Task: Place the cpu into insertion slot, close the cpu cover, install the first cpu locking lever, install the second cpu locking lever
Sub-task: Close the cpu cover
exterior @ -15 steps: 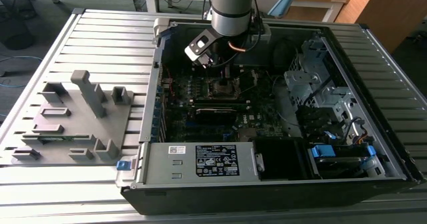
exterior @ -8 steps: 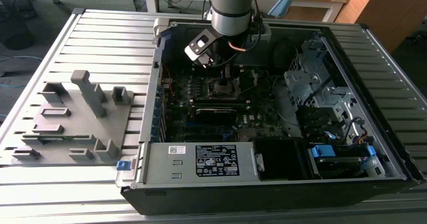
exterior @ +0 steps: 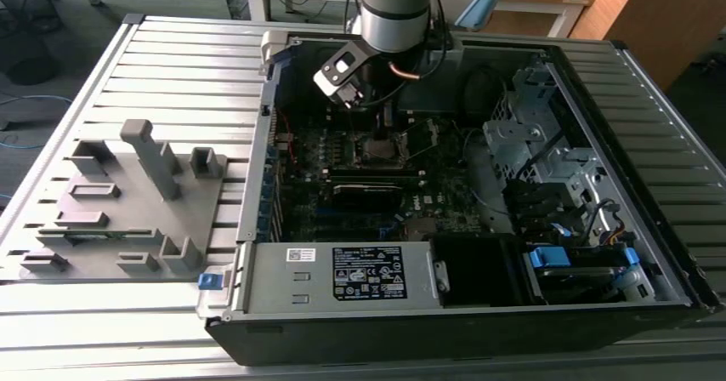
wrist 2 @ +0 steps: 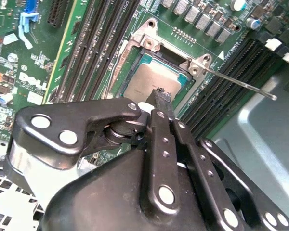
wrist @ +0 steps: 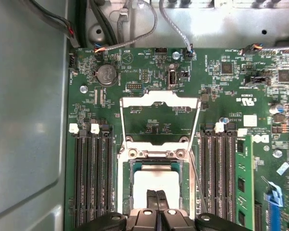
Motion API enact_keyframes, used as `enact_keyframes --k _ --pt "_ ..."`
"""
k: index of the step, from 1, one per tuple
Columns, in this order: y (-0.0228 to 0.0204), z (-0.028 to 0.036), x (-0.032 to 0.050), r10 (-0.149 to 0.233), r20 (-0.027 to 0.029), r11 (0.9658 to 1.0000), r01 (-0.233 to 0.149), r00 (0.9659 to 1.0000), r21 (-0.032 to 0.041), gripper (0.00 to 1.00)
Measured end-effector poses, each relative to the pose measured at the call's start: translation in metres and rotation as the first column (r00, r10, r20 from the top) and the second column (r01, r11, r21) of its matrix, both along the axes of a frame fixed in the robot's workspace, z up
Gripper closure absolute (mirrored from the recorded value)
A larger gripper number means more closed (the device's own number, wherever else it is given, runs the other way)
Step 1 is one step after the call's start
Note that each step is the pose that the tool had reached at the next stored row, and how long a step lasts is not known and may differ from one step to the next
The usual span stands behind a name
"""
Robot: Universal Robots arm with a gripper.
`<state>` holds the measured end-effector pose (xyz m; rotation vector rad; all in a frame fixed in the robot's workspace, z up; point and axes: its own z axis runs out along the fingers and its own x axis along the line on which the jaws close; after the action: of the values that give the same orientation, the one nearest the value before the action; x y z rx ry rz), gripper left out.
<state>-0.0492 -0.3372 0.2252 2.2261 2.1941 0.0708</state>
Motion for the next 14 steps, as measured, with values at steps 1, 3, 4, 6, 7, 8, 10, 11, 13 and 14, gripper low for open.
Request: enact_keyframes --k 1,3,4,6,7,8,10,11,13,14 --pt "0.0000 0.0023 0.0000 0.000 0.0001 1.0000 0.000 1.0000 0.0001 0.89" --pt "0.0000 0.0074 0.0000 0.000 0.0000 1.0000 0.000 1.0000 0.0000 0.89" --pt "0.0000 0.0102 0.0000 0.000 0.0000 1.0000 0.000 1.0000 0.0001 0.89" --pt "0.0000 0.0160 0.0000 0.000 0.0000 1.0000 0.000 1.0000 0.0001 0.89" --pt "0.0000 0.0188 0.0000 0.000 0.0000 1.0000 0.000 1.0000 0.0000 0.89" --pt "0.0000 0.0216 0.0000 0.000 0.0000 1.0000 0.000 1.0000 0.0000 0.89" --pt "0.0000 0.0264 0.0000 0.000 0.0001 1.0000 0.000 1.0000 0.0001 0.89" --pt "0.0000 0.0282 0.0000 0.000 0.0000 1.0000 0.000 1.0000 0.0000 0.89" --pt "0.0000 0.0289 0.0000 0.000 0.0001 1.0000 0.000 1.0000 0.0002 0.89" --pt "0.0000 0.0290 0.0000 0.000 0.0001 1.0000 0.000 1.0000 0.0001 0.89"
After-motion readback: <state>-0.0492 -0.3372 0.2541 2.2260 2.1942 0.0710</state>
